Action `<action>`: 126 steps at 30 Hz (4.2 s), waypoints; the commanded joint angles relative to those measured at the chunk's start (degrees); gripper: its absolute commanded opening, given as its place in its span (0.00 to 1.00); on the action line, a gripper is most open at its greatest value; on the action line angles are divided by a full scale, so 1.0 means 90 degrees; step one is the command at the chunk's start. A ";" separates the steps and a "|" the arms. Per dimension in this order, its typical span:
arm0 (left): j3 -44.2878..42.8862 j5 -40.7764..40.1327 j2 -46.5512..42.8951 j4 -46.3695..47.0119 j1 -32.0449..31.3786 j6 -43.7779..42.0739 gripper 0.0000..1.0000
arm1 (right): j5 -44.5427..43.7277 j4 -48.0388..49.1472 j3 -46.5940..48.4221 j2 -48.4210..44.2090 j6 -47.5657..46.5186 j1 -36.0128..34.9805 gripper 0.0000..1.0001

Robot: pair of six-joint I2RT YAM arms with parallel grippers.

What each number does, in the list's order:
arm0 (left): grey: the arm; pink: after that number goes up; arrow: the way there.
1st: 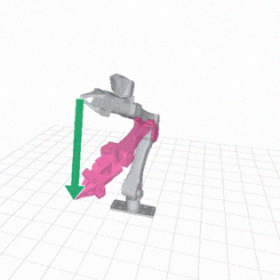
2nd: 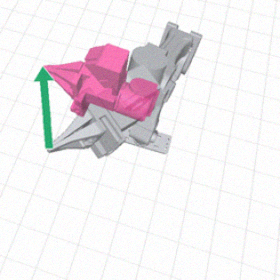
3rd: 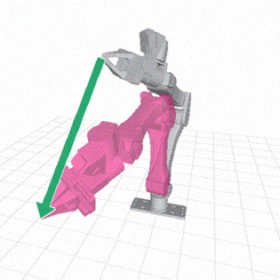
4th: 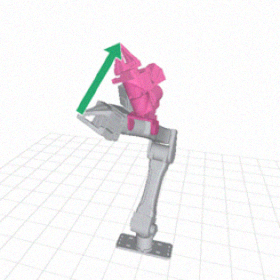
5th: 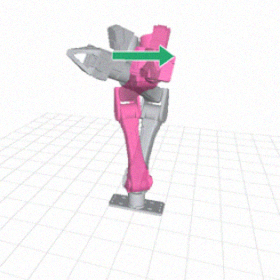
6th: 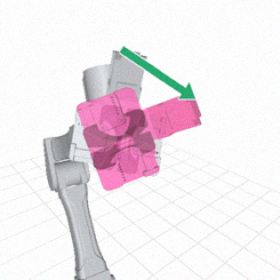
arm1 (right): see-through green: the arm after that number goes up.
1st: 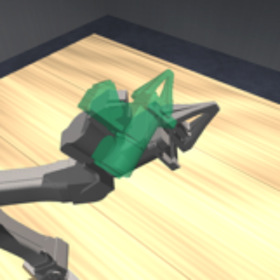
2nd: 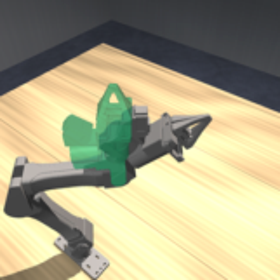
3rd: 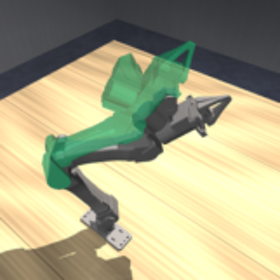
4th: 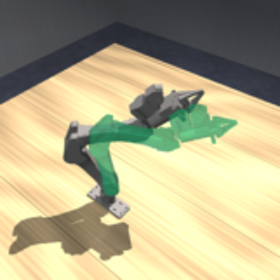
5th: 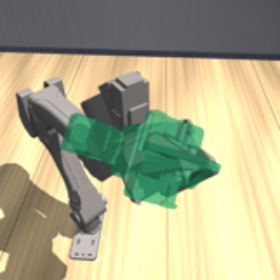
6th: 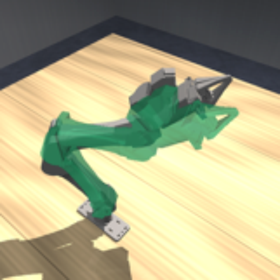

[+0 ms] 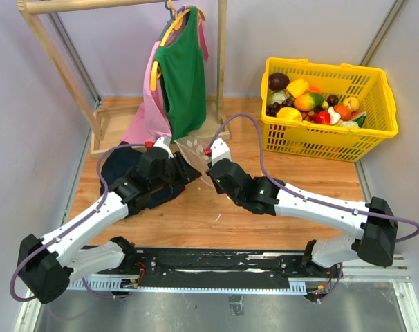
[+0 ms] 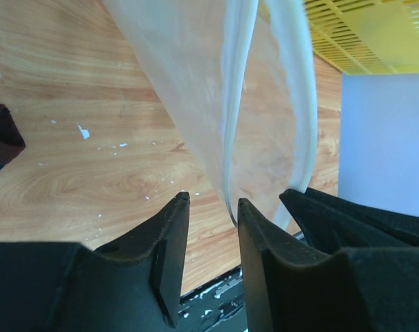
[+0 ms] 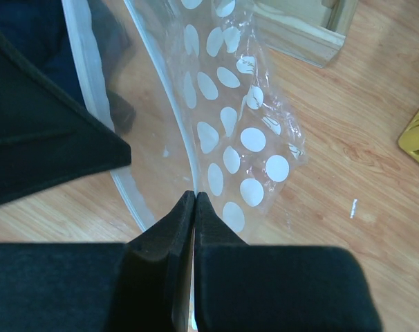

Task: Place the food in the zip-top bag and seal the zipper
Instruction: Open the zipper of the food storage bag.

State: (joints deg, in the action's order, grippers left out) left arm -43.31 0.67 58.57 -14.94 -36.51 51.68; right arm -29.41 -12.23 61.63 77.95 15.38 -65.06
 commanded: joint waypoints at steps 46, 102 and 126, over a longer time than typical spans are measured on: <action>-0.2502 -0.2014 0.0631 -0.2274 -0.1060 -0.0840 0.00 | 0.0190 0.0096 0.0872 -0.0194 0.1352 0.0107 0.28; -0.4864 -0.2145 0.2958 -0.3903 -0.1070 -0.3269 0.01 | 0.1687 -0.0082 -0.0747 -0.0264 0.2633 0.1733 0.05; -0.4382 -0.0889 0.3204 -0.2492 -0.1070 -0.3658 0.00 | 0.2973 0.1920 -0.0912 0.0142 0.3133 0.2582 0.58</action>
State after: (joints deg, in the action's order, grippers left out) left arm -80.77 -7.79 86.04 -38.70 -45.69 20.47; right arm -6.76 2.09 50.37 76.84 41.78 -44.29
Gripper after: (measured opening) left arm 0.015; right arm 0.560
